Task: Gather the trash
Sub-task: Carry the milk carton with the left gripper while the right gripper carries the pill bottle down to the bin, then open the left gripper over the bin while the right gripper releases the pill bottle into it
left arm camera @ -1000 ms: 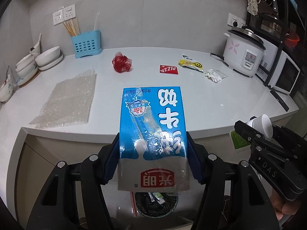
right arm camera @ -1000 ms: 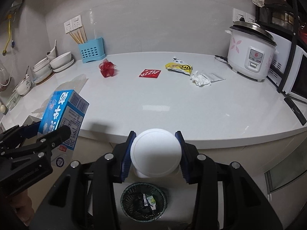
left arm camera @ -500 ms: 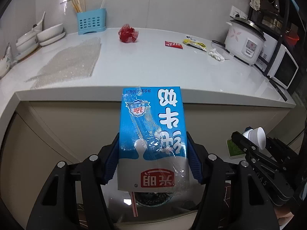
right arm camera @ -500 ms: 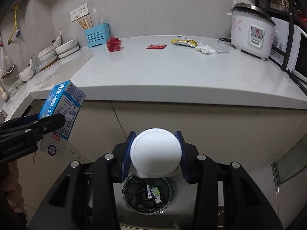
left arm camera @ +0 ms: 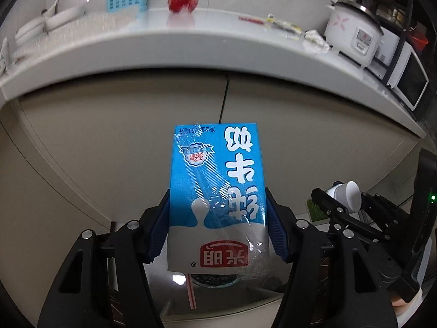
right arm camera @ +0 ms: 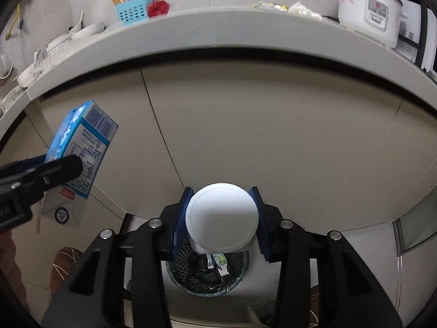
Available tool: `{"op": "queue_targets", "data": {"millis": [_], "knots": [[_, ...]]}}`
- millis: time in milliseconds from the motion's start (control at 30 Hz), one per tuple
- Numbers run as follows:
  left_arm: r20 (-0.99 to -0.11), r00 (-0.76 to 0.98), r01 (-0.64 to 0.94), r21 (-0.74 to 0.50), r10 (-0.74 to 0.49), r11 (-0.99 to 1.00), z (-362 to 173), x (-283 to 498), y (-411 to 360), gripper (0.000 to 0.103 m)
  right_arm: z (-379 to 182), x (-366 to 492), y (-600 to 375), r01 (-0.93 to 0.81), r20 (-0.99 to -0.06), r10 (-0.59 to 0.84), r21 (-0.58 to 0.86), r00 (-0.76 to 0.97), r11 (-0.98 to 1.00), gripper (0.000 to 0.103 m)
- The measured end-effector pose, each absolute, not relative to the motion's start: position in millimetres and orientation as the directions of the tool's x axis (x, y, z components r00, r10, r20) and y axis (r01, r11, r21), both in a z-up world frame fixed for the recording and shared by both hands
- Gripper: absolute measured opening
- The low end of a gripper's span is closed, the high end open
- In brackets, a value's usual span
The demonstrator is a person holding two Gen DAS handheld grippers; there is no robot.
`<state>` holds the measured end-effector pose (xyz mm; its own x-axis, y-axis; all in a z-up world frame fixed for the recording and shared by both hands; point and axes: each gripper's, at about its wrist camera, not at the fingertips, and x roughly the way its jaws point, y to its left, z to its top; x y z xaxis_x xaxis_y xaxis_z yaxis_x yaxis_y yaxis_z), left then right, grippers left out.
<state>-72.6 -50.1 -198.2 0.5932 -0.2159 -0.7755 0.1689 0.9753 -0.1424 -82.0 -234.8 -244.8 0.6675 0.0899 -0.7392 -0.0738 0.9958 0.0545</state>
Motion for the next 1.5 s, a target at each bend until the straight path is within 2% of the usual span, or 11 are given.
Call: {"op": "queue_targets", "data": {"millis": [300, 833, 1333, 1500], "knots": [[-0.816, 0.543, 0.143, -0.142, -0.198, 0.979, -279, -47, -54, 0.061, -328, -53, -237, -0.055, -0.799, 0.105, 0.091, 0.592, 0.994, 0.040], [-0.912, 0.383, 0.076, -0.130, -0.149, 0.989, -461, -4, -74, 0.061, -479, -30, -235, -0.004, -0.873, 0.092, 0.103, 0.479, 0.995, 0.040], [-0.958, 0.260, 0.085, -0.101, -0.120, 0.991, -558, -9, -78, 0.061, -555, -21, -254, 0.024, -0.930, 0.040, 0.052, 0.365, 0.998, 0.040], [-0.966, 0.234, 0.142, -0.082, -0.114, 0.987, -584, -11, -84, 0.061, -570, -19, -250, 0.010, -0.944, 0.028, 0.033, 0.329, 0.999, 0.040]]}}
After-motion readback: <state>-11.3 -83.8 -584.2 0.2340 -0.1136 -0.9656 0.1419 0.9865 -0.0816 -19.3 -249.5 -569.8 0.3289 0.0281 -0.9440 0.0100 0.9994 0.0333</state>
